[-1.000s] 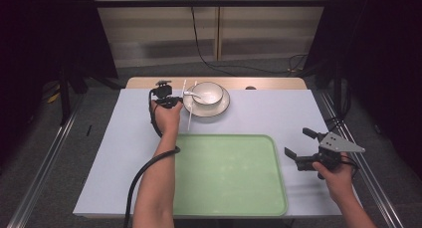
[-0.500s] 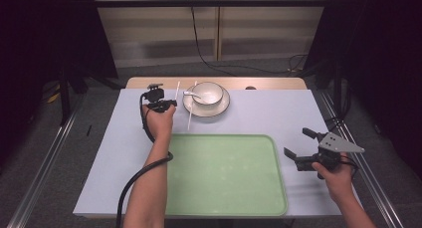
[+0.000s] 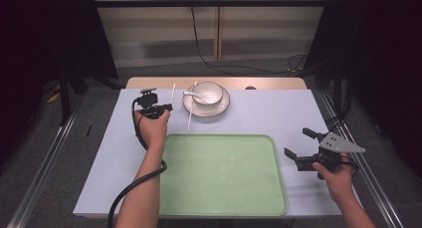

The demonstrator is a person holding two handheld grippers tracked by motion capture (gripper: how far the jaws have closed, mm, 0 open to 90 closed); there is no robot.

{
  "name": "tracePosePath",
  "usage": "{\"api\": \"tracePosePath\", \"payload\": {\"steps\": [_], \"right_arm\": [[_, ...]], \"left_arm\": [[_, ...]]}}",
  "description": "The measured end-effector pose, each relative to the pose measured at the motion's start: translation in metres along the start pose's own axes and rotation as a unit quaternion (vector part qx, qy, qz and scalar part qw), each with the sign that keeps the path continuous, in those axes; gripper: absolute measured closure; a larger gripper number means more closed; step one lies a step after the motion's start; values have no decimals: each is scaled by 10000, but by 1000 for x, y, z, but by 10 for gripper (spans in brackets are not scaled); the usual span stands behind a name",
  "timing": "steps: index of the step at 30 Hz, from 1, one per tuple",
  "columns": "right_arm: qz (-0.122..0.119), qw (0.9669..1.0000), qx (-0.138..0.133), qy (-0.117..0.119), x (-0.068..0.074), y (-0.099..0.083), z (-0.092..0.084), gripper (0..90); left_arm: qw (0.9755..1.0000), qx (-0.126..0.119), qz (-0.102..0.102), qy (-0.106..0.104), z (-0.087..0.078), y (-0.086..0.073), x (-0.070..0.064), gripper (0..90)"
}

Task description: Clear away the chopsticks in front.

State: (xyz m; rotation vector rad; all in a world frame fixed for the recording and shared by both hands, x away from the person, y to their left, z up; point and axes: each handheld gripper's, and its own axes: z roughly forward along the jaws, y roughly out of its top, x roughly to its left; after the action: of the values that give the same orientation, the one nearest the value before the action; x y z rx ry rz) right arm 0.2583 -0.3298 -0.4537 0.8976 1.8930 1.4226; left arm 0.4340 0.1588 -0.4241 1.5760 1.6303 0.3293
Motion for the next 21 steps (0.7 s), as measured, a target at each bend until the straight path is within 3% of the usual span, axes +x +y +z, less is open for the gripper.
{"api": "tracePosePath", "payload": {"steps": [6, 14, 21], "right_arm": [[33, 10000, -9, -8, 0, 0, 0, 15], [34, 10000, 3, -11, 0, 0, 0, 15], [28, 10000, -10, -20, 0, 0, 0, 15]], "left_arm": [[9999, -24, -85, 57, -10, -7, 5, 857], [9999, -80, -45, 145, -24, -15, 9, 857], [9997, -215, -121, 77, -35, -23, 8, 857]]}}
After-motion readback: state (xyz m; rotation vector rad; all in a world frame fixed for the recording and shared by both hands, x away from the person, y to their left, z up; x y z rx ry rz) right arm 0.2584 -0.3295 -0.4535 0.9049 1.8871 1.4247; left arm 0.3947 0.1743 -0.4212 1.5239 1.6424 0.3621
